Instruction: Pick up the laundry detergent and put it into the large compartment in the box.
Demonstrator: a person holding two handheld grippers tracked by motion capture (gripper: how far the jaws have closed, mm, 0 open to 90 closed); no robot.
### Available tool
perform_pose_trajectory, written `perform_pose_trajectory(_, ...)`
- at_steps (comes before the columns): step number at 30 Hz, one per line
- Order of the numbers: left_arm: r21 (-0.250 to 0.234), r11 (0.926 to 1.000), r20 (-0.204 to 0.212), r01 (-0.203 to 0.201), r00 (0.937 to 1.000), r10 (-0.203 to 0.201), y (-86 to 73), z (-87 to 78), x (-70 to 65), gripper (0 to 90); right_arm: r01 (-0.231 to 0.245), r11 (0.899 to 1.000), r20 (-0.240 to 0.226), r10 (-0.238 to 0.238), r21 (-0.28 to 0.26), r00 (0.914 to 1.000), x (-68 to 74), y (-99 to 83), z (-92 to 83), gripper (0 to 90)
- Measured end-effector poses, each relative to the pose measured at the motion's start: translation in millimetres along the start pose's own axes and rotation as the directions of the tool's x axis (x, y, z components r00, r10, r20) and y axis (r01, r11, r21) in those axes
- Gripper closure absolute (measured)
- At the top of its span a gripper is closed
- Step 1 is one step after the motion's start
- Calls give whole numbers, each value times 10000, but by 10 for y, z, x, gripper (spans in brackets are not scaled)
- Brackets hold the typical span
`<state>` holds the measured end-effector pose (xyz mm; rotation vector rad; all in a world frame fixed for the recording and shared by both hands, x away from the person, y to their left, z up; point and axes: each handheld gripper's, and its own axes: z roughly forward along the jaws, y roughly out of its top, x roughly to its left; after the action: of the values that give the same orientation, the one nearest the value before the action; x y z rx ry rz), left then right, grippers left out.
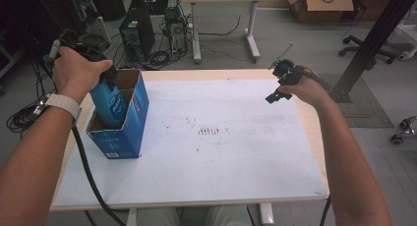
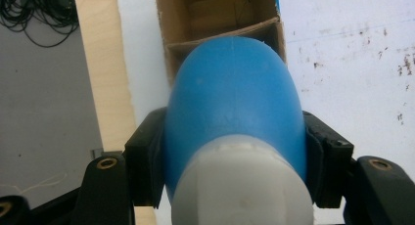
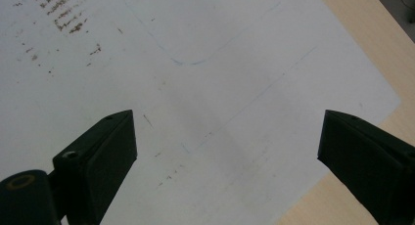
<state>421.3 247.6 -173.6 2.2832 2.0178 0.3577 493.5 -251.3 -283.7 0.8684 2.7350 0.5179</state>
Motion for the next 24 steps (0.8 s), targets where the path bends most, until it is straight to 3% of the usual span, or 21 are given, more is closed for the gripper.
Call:
perform_pose_trajectory(15, -62, 9999, -199, -78, 9998, 77, -59, 338, -46, 378, -73, 10000, -25, 73, -29, 10000, 6, -29, 31, 72)
perform_pose_trajectory(24, -35, 10000, -66, 24, 10000, -24, -90, 522, -66, 378, -64, 10000, -62, 64, -8, 10000, 6, -23, 57, 72)
